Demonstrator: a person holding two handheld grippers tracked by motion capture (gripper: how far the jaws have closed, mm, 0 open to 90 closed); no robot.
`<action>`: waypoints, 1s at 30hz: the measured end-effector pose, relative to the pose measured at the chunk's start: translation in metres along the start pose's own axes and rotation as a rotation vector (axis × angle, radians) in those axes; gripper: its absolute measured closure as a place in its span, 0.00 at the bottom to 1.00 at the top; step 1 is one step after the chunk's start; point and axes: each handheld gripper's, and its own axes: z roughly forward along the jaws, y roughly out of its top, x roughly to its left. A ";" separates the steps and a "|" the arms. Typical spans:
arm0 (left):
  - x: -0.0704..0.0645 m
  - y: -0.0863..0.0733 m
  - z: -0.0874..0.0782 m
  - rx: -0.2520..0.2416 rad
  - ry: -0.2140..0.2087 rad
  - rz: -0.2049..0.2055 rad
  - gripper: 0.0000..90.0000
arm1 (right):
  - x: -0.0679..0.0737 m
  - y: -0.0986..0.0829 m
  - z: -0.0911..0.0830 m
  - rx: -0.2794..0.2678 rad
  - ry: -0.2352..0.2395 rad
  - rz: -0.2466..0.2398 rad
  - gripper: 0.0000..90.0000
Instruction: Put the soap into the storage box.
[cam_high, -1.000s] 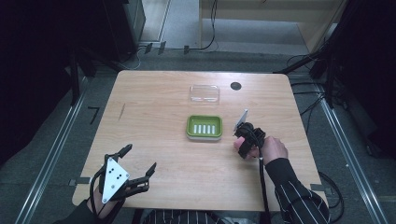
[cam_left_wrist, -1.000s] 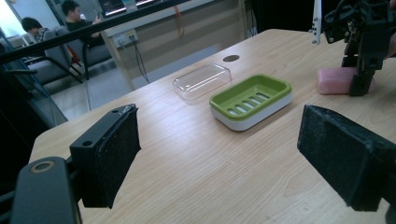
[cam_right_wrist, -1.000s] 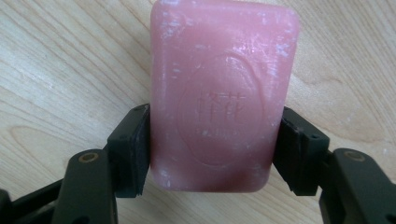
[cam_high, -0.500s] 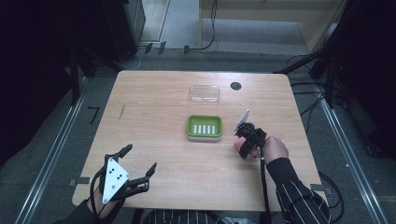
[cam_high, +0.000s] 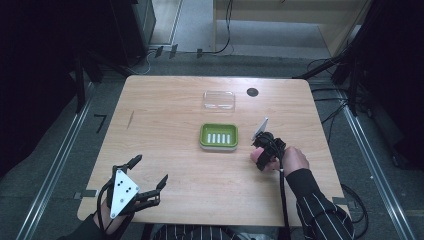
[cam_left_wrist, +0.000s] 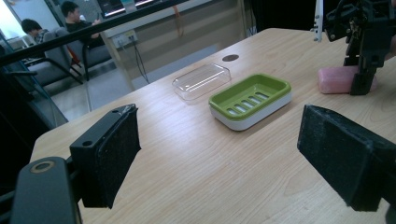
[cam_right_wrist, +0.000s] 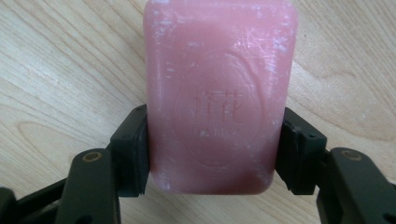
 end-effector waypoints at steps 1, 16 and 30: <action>0.000 0.000 0.000 0.000 0.000 0.000 0.15 | 0.000 0.000 0.000 -0.001 0.001 -0.002 0.43; 0.000 0.000 0.000 -0.001 0.002 -0.007 0.15 | 0.003 0.000 -0.010 -0.060 -0.009 -0.044 0.43; 0.001 0.000 0.000 -0.001 -0.001 -0.005 0.15 | 0.008 0.004 -0.019 -0.095 -0.035 -0.082 0.43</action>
